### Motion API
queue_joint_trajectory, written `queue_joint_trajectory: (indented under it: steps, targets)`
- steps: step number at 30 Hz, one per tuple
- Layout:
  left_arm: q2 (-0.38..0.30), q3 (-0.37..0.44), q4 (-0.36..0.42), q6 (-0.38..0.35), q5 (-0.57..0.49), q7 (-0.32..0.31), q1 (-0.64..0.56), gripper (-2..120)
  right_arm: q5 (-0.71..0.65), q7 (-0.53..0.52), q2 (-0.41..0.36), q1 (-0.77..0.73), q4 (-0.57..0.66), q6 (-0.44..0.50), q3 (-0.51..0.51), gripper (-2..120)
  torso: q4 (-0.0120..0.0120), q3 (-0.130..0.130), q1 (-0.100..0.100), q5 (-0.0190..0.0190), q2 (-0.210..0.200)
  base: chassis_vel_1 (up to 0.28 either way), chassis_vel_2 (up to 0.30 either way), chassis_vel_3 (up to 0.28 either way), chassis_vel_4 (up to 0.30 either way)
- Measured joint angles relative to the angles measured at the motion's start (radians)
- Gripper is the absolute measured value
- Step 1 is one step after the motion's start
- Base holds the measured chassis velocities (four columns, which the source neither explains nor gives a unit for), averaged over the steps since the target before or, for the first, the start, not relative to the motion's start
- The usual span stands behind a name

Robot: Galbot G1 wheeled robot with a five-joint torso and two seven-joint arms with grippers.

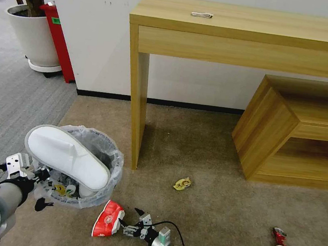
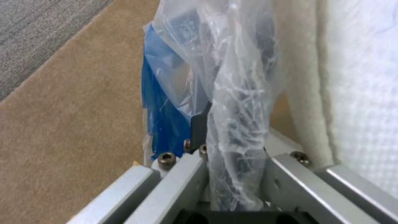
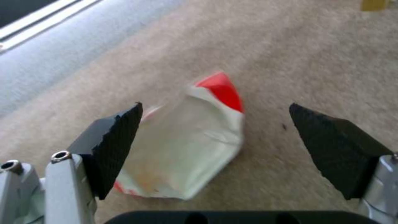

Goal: Pick up the trash bin and place the garbage on the floor into it.

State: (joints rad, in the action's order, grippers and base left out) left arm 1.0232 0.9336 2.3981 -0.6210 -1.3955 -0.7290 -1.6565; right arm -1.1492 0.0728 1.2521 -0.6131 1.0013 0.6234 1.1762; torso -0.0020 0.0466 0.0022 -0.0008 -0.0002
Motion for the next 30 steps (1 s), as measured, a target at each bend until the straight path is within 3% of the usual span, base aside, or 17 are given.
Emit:
queue_joint_trajectory:
  steps: [30]
  targets:
    - [-0.009,-0.02,-0.011,0.001,0.0,-0.009,0.017,0,-0.122,0.078,0.011,0.065,0.002,0.0,0.129,86,0.0004,0.0,0.0,0.0011,0.0,0.0,0.0,0.0,0.0]
